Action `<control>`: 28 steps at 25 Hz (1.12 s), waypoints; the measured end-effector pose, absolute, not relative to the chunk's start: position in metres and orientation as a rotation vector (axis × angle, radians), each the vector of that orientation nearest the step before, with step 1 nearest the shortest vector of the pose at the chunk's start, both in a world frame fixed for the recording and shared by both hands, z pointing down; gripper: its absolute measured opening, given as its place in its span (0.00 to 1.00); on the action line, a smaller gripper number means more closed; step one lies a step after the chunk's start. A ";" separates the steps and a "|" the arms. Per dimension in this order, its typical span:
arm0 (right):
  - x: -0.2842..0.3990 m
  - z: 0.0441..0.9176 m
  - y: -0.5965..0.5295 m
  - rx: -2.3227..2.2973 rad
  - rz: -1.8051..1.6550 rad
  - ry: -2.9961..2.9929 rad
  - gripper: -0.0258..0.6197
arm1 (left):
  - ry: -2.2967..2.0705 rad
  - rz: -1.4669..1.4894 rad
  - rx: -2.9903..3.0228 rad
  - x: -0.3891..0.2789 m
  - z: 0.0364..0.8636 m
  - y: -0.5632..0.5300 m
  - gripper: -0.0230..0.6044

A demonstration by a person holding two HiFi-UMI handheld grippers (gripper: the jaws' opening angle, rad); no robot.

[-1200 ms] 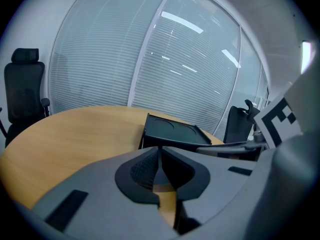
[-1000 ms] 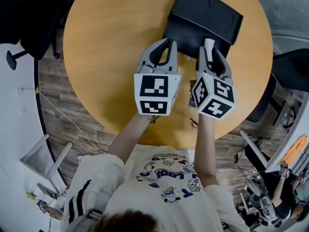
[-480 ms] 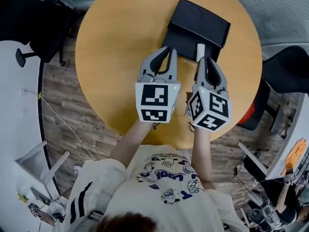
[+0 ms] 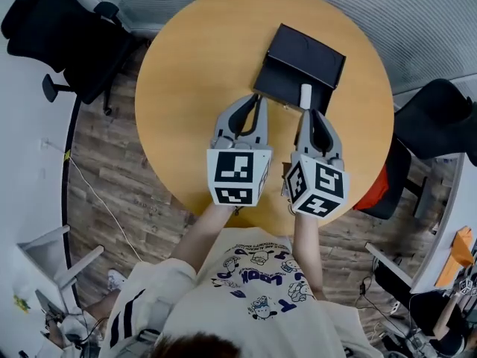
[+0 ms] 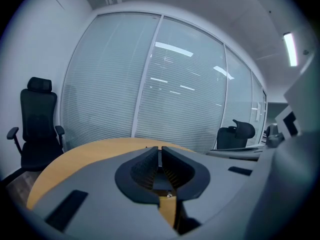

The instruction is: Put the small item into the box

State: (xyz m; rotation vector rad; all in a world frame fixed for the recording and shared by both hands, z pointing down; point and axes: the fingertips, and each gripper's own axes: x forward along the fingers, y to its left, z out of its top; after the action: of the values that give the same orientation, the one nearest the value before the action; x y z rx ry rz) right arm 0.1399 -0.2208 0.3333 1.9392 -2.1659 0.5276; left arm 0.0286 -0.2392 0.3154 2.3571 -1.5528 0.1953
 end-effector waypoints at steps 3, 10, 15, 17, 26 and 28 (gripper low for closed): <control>0.138 0.324 -0.212 1.939 0.514 -2.187 0.12 | -1.573 0.180 2.364 0.027 0.305 -0.230 0.09; 0.129 0.304 -0.194 1.941 0.469 -2.235 0.11 | -1.600 0.147 2.393 0.022 0.283 -0.207 0.09; 0.124 0.296 -0.183 1.936 0.445 -2.258 0.11 | -1.618 0.128 2.400 0.018 0.274 -0.194 0.09; 0.123 0.294 -0.178 1.934 0.436 -2.265 0.11 | -1.623 0.122 2.402 0.017 0.272 -0.188 0.09; 0.117 0.287 -0.165 1.914 0.404 -2.294 0.11 | -1.637 0.091 2.412 0.017 0.265 -0.174 0.09; 0.116 0.287 -0.163 1.911 0.400 -2.297 0.11 | -1.639 0.089 2.411 0.017 0.265 -0.172 0.09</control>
State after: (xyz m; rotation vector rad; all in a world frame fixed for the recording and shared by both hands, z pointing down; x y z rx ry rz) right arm 0.1163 -0.1634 0.2865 1.9107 -2.2975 0.3995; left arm 0.0168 -0.1722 0.2647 2.4105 -1.6392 0.0895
